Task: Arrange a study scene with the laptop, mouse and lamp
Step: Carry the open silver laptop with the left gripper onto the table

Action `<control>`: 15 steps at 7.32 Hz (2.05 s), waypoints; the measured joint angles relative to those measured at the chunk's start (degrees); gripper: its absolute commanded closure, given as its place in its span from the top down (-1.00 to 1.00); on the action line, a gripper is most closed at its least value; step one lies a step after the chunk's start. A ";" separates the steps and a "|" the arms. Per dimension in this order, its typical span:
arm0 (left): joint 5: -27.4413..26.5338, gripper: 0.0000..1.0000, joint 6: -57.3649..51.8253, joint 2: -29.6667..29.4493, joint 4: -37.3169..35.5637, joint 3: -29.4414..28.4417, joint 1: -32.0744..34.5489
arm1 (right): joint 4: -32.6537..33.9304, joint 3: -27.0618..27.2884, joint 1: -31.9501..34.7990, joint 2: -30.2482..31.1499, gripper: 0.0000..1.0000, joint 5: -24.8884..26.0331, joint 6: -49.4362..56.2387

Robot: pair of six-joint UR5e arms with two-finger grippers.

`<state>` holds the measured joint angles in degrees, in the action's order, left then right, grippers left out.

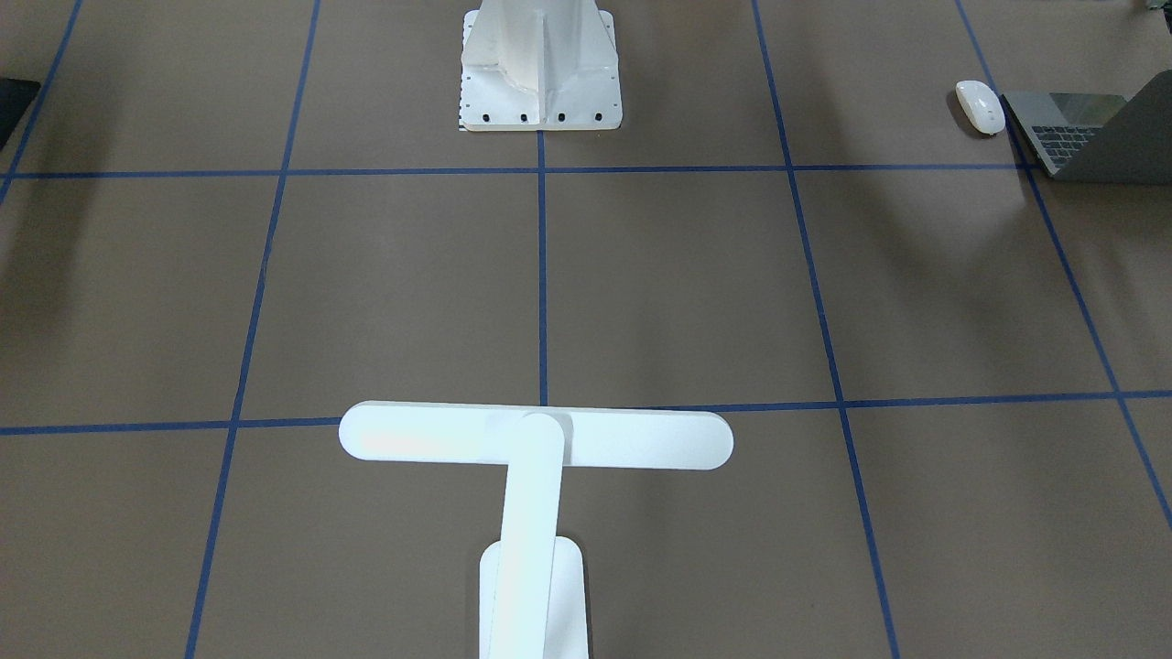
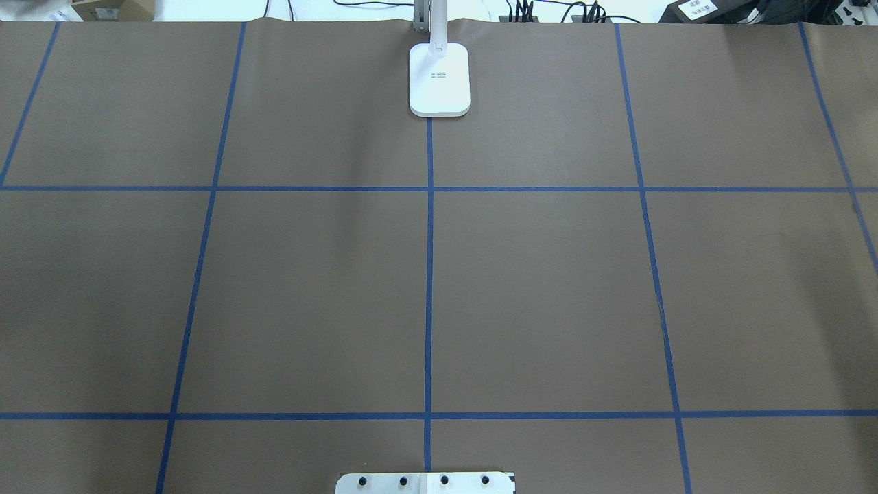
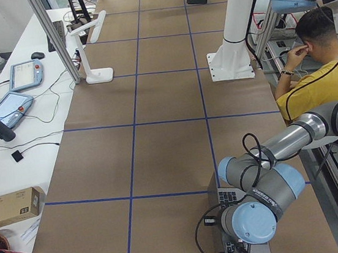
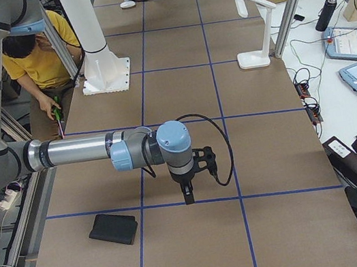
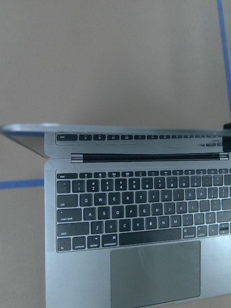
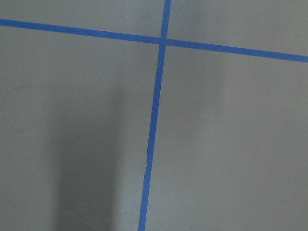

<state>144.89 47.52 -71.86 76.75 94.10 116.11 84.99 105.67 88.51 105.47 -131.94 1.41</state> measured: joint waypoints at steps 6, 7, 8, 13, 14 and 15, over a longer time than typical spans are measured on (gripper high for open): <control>7.43 -1.00 16.03 -11.89 0.49 7.15 -10.08 | 0.00 0.06 0.00 0.00 1.00 -0.06 -0.08; 8.05 -1.00 20.39 -14.65 0.47 9.35 -12.76 | 0.00 0.06 0.00 0.00 1.00 -0.07 -0.08; 8.27 -1.00 25.80 -18.23 0.51 11.05 -15.50 | 0.00 0.06 0.00 0.00 1.00 -0.07 -0.09; 5.78 -1.00 59.83 -37.55 6.42 13.99 -31.71 | 0.00 0.01 0.00 -0.09 1.00 -0.07 -0.09; 2.64 -1.00 67.31 -40.79 8.42 14.05 -36.32 | 0.02 -0.02 0.00 -0.09 1.00 -0.07 -0.09; -0.82 -1.00 74.79 -43.64 10.27 14.07 -40.85 | 0.05 -0.02 0.00 -0.09 1.00 -0.07 -0.09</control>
<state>144.07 122.31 -115.50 87.02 108.17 75.26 85.04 105.65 88.51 105.38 -132.01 1.32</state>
